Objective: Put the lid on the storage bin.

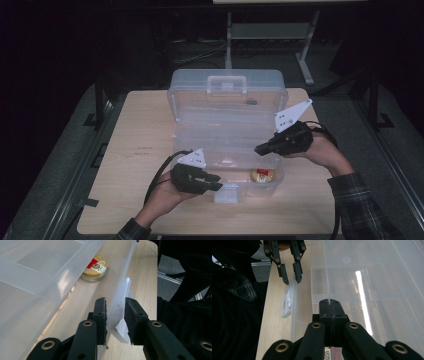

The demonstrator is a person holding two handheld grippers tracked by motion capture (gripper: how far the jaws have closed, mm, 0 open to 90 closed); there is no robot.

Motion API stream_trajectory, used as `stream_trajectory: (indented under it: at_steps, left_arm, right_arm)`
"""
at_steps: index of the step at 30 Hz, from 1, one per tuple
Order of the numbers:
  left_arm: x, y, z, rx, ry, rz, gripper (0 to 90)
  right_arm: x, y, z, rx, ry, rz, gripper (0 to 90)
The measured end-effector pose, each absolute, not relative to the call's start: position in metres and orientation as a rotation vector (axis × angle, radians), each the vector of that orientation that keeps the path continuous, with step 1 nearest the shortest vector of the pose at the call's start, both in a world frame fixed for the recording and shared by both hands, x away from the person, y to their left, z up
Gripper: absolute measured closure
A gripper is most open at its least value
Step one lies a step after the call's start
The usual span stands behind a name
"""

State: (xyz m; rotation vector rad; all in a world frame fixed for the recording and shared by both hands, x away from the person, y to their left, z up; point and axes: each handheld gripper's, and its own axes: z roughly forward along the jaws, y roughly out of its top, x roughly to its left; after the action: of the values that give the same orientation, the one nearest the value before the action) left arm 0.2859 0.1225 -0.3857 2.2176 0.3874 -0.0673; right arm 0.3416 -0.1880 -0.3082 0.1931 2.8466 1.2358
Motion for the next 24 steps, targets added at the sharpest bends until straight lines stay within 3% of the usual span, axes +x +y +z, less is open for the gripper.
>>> stream_trajectory:
  at_steps: [9, 15, 24]
  left_arm:
    - [0.284, 0.129, -0.375, 2.168, 0.387, -0.062, 76.8]
    - [0.280, 0.136, -0.360, 2.129, 0.368, -0.081, 89.7]
    - [0.280, 0.156, -0.335, 2.059, 0.398, -0.060, 89.9]
  right_arm:
    - [0.341, -0.188, -0.308, 0.204, 2.845, 1.236, 90.0]
    - [0.340, -0.187, -0.309, 0.199, 2.848, 1.234, 90.0]
    - [0.338, -0.187, -0.310, 0.192, 2.851, 1.226, 89.9]
